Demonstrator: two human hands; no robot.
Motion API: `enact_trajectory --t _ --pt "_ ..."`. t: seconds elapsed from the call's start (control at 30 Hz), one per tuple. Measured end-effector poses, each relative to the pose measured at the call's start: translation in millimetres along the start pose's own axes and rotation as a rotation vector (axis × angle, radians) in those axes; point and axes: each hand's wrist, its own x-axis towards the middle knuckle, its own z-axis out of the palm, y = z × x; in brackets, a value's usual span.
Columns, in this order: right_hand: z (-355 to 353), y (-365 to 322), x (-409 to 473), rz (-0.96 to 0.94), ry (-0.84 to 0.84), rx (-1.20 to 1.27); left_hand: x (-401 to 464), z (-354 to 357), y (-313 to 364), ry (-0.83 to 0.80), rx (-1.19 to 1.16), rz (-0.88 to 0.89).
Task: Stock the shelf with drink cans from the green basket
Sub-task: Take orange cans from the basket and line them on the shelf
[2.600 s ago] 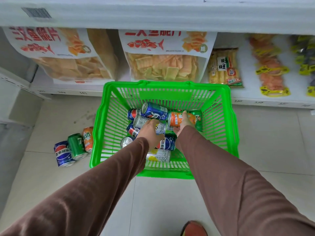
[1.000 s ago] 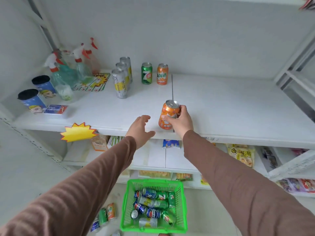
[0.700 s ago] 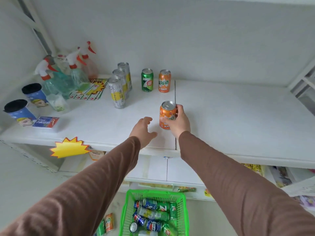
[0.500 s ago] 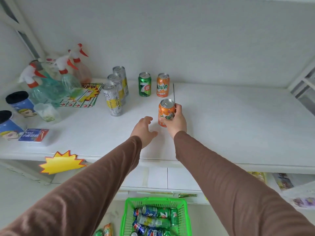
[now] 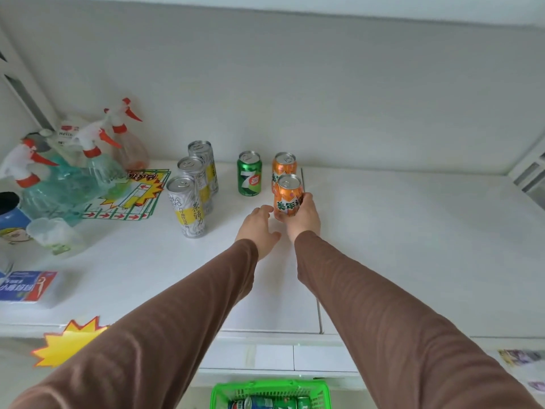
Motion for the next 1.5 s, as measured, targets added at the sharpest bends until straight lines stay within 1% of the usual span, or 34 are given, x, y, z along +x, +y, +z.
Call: enact_trajectory --t 0.23,0.43,0.57,0.67,0.73,0.83,0.93,1.07,1.13,1.23,1.33,1.5 --pt "-0.5 -4.3 23.3 -0.014 -0.023 -0.084 13.8 3.2 4.3 0.014 0.014 -0.015" --pt "-0.3 -5.0 25.0 -0.011 -0.026 -0.095 7.9 0.7 3.7 0.021 0.017 -0.037" --pt "-2.9 0.1 17.9 0.003 -0.041 0.027 -9.1 -0.9 -0.3 0.054 0.015 -0.061" --pt "-7.1 6.6 0.6 -0.003 -0.002 0.115 -29.0 -2.0 -5.1 0.074 0.024 -0.018" --pt "-10.8 14.3 -18.6 -0.019 0.038 0.145 -45.8 -2.4 -7.1 0.089 0.018 0.027" --pt "-17.1 26.4 -55.5 -0.08 0.067 0.118 -74.8 -2.0 -10.4 0.118 -0.001 0.058" --pt "-25.7 34.8 -101.0 -0.203 0.082 0.101 -110.4 -0.5 -16.7 0.133 -0.032 0.089" --pt "-32.7 51.0 -179.0 -0.37 0.189 0.092 -176.6 2.1 -31.8 0.155 -0.073 0.122" --pt "-31.4 65.0 -220.4 -0.424 0.223 0.088 -215.7 4.1 -41.6 0.174 -0.096 0.148" --pt "-23.1 94.1 -274.3 -0.421 0.222 0.078 -274.0 11.0 -58.0 0.206 -0.131 0.185" --pt "-11.5 130.9 -314.3 -0.387 0.197 0.055 -320.7 27.5 -78.2 0.209 -0.119 0.233" --pt "11.7 203.3 -356.7 -0.271 0.119 0.038 -380.6 82.8 -126.1 0.128 -0.134 0.152"
